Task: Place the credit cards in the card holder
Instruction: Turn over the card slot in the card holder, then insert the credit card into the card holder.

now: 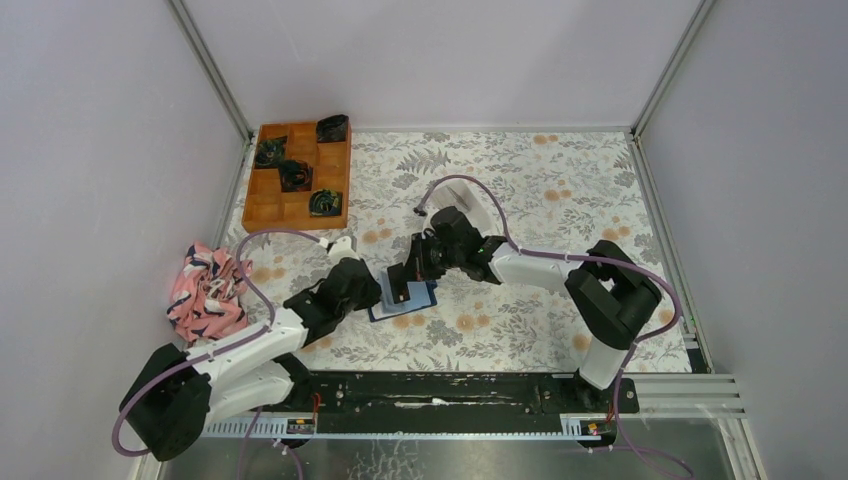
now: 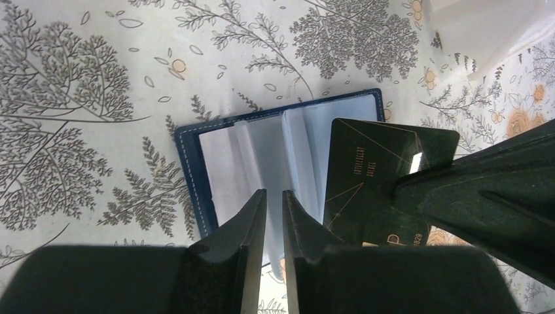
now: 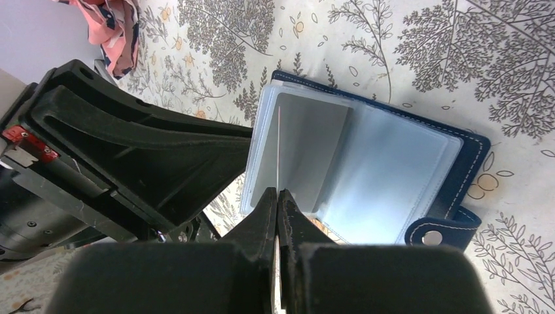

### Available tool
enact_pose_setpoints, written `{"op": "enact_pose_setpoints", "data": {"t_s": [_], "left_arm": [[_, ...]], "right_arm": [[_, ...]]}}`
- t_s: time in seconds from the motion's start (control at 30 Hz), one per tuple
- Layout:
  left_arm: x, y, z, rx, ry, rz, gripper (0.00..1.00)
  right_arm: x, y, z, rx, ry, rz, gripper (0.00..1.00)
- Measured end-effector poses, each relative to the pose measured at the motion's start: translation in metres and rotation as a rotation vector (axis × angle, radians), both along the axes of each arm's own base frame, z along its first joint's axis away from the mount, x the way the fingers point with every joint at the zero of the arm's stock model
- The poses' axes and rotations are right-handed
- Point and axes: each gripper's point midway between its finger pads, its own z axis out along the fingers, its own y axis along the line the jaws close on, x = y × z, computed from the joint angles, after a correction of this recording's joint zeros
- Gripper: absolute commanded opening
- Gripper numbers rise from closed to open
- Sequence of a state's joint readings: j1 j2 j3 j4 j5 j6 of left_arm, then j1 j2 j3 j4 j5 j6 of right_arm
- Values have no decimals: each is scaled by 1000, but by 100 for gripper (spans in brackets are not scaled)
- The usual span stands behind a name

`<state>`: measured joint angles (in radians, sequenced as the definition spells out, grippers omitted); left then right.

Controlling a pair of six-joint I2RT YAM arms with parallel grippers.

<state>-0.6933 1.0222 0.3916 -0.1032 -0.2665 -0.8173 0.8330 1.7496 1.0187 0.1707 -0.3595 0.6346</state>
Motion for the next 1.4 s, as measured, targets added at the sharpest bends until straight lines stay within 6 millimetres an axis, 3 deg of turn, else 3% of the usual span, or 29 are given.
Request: {"op": "enact_pose_setpoints", "data": {"t_s": [0.17, 0.4, 0.7, 1.13, 1.4], "left_arm": [[-7, 8, -1, 5, 5, 16, 17], [-11, 17, 13, -9, -26, 47, 14], [-14, 22, 12, 9, -15, 56, 11], [-14, 13, -12, 53, 57, 20, 9], [-12, 9, -18, 55, 69, 10, 9]], "right_arm": [[-5, 4, -4, -6, 5, 13, 0], [-5, 5, -6, -8, 8, 16, 0], [-3, 5, -5, -1, 2, 14, 0], [18, -13, -10, 15, 11, -36, 0], [17, -13, -23, 14, 42, -23, 0]]}}
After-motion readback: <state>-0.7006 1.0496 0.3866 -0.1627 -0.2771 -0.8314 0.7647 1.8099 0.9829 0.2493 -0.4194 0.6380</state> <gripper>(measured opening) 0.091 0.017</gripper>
